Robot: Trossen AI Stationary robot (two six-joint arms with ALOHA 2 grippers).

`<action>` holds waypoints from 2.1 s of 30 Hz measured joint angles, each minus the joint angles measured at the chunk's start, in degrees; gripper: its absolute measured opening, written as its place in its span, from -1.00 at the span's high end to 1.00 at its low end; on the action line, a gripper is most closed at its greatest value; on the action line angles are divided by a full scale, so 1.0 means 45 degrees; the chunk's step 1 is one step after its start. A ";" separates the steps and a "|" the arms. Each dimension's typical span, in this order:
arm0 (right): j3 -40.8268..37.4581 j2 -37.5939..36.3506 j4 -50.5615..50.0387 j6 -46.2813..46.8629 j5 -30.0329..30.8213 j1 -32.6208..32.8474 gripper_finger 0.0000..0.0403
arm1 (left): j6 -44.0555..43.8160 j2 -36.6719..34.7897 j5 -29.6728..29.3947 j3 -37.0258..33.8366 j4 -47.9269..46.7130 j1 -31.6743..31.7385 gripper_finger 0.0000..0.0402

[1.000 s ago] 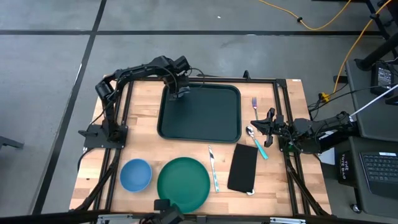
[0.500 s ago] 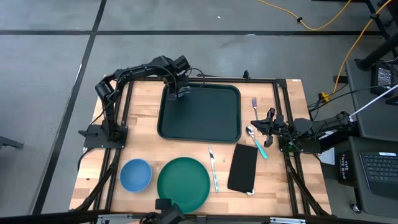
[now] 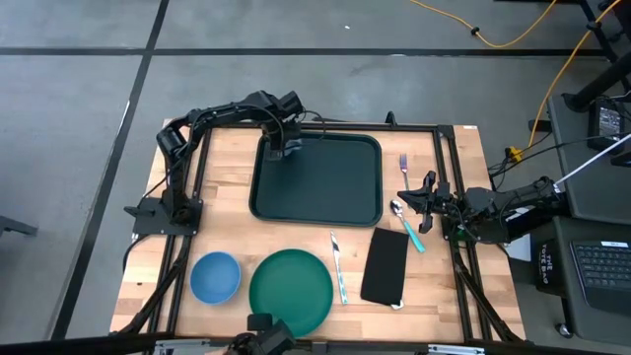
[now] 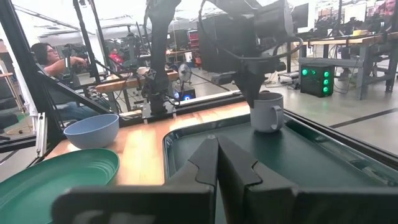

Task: Set up tray
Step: Put the blue mug on the top left of the green serving tray, then put the green plate on the green serving tray below the blue mug

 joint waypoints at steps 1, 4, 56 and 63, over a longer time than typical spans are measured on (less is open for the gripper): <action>0.0001 0.0000 0.0001 0.0000 0.0000 0.0000 0.95 | 0.0001 0.0000 -0.0004 0.0000 -0.0003 0.0002 0.98; 0.0000 0.0000 0.0001 0.0000 -0.0003 0.0000 0.95 | -0.0025 -0.0004 -0.0041 0.0000 -0.0010 -0.0008 0.98; 0.0000 0.0000 -0.0004 -0.0044 -0.0010 0.0000 0.95 | -0.1294 -0.0782 -0.0261 0.4051 -0.4031 -0.0729 0.91; 0.0000 0.0000 -0.0004 -0.0051 -0.0112 0.0000 0.95 | -0.1663 -0.1724 0.0026 0.3613 -0.2797 -0.1264 0.99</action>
